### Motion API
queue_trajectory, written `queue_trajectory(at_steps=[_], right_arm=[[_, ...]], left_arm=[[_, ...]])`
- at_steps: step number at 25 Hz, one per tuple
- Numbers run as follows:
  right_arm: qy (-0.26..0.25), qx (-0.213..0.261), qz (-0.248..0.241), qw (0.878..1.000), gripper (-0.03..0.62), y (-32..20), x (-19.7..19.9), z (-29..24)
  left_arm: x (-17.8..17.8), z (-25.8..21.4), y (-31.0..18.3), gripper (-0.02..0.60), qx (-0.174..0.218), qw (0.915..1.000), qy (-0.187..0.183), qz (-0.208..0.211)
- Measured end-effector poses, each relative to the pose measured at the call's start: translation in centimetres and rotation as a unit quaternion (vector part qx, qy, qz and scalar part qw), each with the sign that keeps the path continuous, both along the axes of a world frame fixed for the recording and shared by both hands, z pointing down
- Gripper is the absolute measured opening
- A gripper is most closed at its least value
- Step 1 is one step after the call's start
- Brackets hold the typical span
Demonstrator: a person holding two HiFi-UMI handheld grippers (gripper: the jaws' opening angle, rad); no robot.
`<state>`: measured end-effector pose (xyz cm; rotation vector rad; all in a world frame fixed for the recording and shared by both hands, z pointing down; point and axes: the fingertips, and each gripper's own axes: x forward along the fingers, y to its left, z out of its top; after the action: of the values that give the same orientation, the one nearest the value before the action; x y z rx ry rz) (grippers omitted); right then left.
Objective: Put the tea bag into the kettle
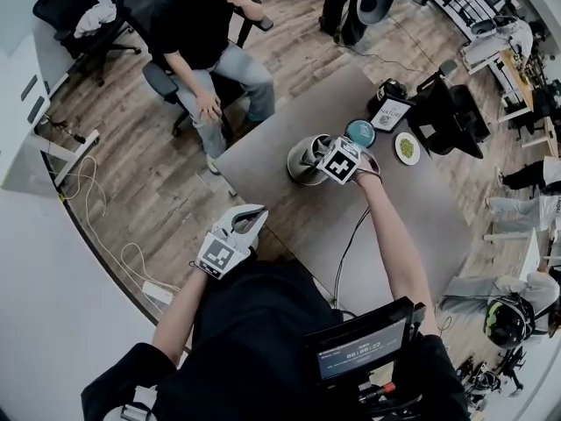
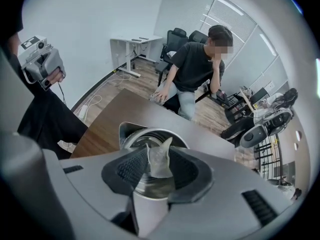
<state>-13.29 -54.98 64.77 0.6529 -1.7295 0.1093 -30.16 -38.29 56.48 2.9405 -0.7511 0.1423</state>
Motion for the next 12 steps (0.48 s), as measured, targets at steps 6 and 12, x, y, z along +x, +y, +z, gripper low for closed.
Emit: queue_trajectory(at_steps=[6, 12], right_arm=[[-0.005, 0.005, 0.004, 1.000, 0.144, -0.08, 0.03, -0.52], [-0.025, 0.019, 0.009, 0.999, 0.144, 0.21, 0.11, -0.79]], left_arm=[[0.07, 0.05, 0.16, 0.003, -0.001, 1.0000, 0.001, 0.004], [-0.04, 0.08, 0.38, 0.004, 0.000, 1.0000, -0.001, 0.004]])
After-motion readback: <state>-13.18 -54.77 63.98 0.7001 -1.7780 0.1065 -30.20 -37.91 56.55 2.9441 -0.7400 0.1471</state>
